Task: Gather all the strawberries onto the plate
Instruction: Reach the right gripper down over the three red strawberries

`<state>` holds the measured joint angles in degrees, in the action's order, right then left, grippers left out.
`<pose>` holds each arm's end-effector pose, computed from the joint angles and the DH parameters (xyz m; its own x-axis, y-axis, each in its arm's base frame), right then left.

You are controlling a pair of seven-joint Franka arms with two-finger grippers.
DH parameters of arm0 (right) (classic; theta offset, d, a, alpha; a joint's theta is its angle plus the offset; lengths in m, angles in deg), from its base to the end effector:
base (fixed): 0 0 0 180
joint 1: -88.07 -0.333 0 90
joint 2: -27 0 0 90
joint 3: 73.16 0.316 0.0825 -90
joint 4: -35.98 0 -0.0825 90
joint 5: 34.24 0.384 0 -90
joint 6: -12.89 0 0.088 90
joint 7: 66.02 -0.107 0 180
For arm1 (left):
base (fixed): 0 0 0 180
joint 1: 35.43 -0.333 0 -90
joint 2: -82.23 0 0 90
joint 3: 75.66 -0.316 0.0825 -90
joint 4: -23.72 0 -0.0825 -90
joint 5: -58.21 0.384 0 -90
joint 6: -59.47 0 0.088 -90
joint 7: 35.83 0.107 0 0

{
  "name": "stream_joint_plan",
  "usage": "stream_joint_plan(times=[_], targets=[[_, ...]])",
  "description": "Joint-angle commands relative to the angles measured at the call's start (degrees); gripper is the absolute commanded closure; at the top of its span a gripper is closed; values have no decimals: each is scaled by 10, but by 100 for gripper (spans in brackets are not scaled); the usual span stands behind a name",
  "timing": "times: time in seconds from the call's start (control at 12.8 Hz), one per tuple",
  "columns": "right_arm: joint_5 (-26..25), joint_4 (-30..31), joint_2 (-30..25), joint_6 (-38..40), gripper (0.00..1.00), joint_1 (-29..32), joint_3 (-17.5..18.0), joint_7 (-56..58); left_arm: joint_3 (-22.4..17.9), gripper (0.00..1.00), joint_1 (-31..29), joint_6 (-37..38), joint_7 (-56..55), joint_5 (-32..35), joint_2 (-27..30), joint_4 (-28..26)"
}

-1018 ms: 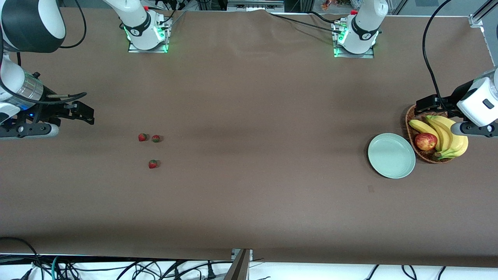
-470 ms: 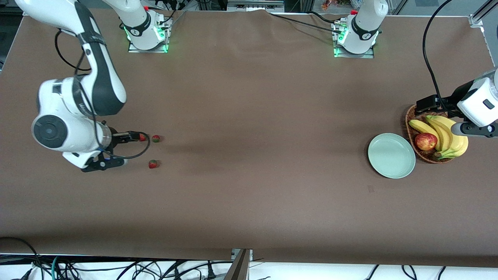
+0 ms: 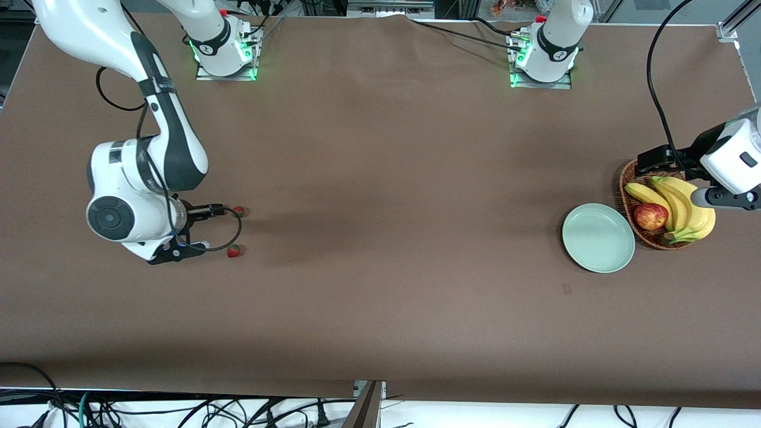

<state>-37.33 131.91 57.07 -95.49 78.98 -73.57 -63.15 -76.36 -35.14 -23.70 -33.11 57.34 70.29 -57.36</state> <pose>0.6336 0.0931 0.2777 0.9290 0.2094 -0.3051 0.2297 -0.9727 0.0320 0.6023 0.0018 0.5668 0.9845 -0.0420 -0.1703 -0.0391 -0.9990 0.0207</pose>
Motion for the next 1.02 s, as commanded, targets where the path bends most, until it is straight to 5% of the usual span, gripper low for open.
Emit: stream_joint_plan(times=[0.0, 0.39, 0.7, 0.94], targets=[[-3, 75, -18, -80, 0, 3, 1, 9, 0, 0, -3, 8, 2, -4, -9, 17], [-3, 142, -17, -166, 1, 5, 0, 34, -1, 0, -2, 8, 1, -4, -10, 17], [-3, 154, -17, -170, 20, 7, 0, 35, 0, 0, -2, 7, 0, -4, -12, 20], [-3, 155, -17, -169, 21, 8, -5, 40, 0, 0, -1, 7, 0, -4, -12, 21]])
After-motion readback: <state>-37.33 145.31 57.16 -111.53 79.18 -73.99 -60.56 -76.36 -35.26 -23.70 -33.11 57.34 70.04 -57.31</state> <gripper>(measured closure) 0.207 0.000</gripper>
